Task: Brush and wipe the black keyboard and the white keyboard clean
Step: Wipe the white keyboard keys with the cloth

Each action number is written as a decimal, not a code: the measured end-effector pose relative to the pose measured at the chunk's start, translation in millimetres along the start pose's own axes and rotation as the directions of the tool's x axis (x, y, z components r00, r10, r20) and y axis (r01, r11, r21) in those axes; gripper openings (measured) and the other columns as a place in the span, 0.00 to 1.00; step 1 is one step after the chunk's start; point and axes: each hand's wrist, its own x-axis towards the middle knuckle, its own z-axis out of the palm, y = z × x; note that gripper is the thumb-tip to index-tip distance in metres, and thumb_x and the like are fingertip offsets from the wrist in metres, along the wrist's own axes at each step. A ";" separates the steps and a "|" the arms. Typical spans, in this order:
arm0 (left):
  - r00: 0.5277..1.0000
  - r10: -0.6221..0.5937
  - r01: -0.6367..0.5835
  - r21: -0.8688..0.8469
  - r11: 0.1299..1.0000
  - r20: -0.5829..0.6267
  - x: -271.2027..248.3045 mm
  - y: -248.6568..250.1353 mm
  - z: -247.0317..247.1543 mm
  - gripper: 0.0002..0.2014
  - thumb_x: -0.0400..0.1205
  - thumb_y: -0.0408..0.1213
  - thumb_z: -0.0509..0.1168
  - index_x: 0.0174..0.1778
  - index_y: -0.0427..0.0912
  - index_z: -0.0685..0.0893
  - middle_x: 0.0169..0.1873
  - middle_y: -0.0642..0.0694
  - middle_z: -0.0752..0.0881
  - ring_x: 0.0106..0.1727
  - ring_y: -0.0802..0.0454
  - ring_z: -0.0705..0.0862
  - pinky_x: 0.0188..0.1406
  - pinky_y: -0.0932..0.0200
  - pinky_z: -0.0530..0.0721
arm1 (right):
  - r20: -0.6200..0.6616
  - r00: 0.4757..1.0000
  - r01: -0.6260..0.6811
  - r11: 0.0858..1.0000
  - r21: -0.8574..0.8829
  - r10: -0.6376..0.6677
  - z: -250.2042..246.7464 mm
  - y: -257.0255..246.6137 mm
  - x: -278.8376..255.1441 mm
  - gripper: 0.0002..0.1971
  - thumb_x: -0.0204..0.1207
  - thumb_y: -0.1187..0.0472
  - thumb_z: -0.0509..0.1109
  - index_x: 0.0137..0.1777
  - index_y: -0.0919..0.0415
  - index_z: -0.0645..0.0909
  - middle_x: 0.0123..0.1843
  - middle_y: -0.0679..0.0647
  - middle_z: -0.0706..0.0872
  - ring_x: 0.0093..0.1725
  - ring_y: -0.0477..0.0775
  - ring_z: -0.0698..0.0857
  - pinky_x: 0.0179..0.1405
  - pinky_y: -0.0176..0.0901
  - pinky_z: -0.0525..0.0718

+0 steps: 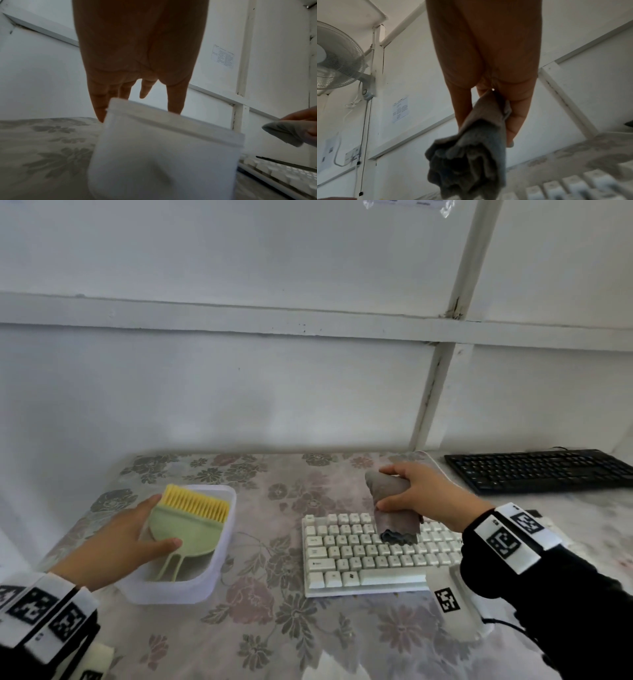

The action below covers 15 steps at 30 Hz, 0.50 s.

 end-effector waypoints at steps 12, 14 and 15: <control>0.982 0.170 -0.164 0.066 0.984 -0.083 -32.3 127.6 59.4 0.33 0.77 0.48 0.69 0.77 0.50 0.66 0.75 0.49 0.70 0.74 0.50 0.69 0.72 0.54 0.68 | 0.149 0.989 -0.024 1.000 -0.010 0.025 -63.5 55.4 -8.7 0.29 0.71 0.67 0.75 0.72 0.54 0.74 0.62 0.55 0.81 0.58 0.55 0.83 0.59 0.46 0.83; 0.981 0.190 -0.188 0.050 0.981 -0.047 -34.3 144.9 75.0 0.32 0.78 0.48 0.68 0.78 0.51 0.65 0.75 0.50 0.70 0.73 0.51 0.71 0.72 0.54 0.71 | 0.175 0.984 -0.014 0.999 -0.032 0.019 -65.5 58.4 -6.3 0.28 0.72 0.67 0.73 0.72 0.54 0.73 0.61 0.54 0.80 0.58 0.54 0.82 0.60 0.46 0.82; 0.982 0.186 -0.185 0.048 0.982 -0.027 -35.4 151.8 82.3 0.33 0.78 0.48 0.68 0.78 0.51 0.64 0.75 0.51 0.69 0.73 0.51 0.71 0.72 0.55 0.71 | 0.186 0.983 -0.006 0.999 -0.042 0.014 -65.1 59.4 -4.0 0.27 0.72 0.68 0.73 0.72 0.54 0.74 0.60 0.53 0.80 0.58 0.54 0.81 0.60 0.46 0.82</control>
